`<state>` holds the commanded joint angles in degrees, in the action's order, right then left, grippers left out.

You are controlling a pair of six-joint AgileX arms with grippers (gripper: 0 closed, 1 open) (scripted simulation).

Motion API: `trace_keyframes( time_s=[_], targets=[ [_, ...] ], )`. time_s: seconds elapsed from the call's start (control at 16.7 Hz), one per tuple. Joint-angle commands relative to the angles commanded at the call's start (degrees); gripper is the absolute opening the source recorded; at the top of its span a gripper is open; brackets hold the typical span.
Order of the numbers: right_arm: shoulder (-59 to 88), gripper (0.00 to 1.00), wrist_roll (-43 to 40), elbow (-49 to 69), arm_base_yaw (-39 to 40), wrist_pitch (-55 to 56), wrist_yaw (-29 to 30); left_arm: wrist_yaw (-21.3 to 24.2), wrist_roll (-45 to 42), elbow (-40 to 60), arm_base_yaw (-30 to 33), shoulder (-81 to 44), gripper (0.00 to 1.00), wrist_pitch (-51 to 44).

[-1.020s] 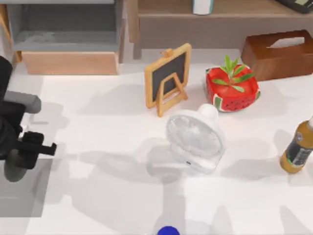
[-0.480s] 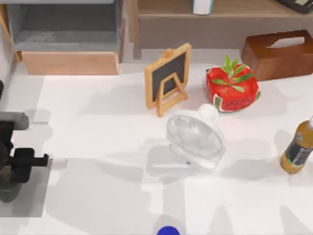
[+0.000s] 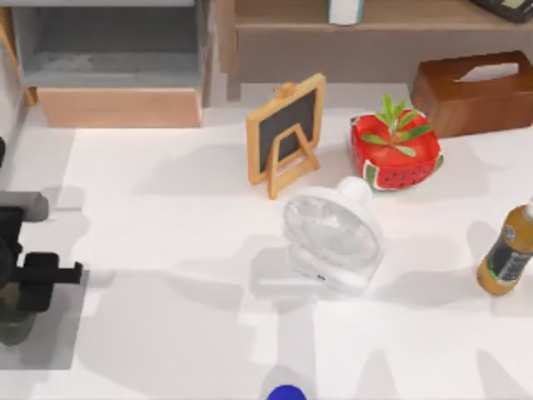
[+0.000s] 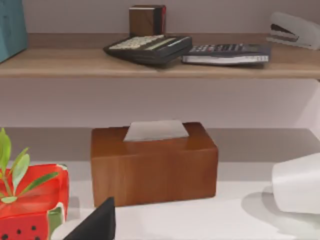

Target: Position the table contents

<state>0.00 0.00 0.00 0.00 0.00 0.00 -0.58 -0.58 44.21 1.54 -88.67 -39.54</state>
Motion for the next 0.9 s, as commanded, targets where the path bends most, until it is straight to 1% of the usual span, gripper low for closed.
trace_keyframes(
  time_s=[0.54, 0.6, 0.9],
  targets=[
    [0.0, 1.0, 0.0, 0.0, 0.0, 0.0, 0.0, 0.0, 0.0, 0.0, 0.0, 0.0, 0.98, 0.0],
    [0.0, 1.0, 0.0, 0.0, 0.0, 0.0, 0.0, 0.0, 0.0, 0.0, 0.0, 0.0, 1.0, 0.0],
    [0.0, 1.0, 0.0, 0.0, 0.0, 0.0, 0.0, 0.0, 0.0, 0.0, 0.0, 0.0, 1.0, 0.0]
  ],
)
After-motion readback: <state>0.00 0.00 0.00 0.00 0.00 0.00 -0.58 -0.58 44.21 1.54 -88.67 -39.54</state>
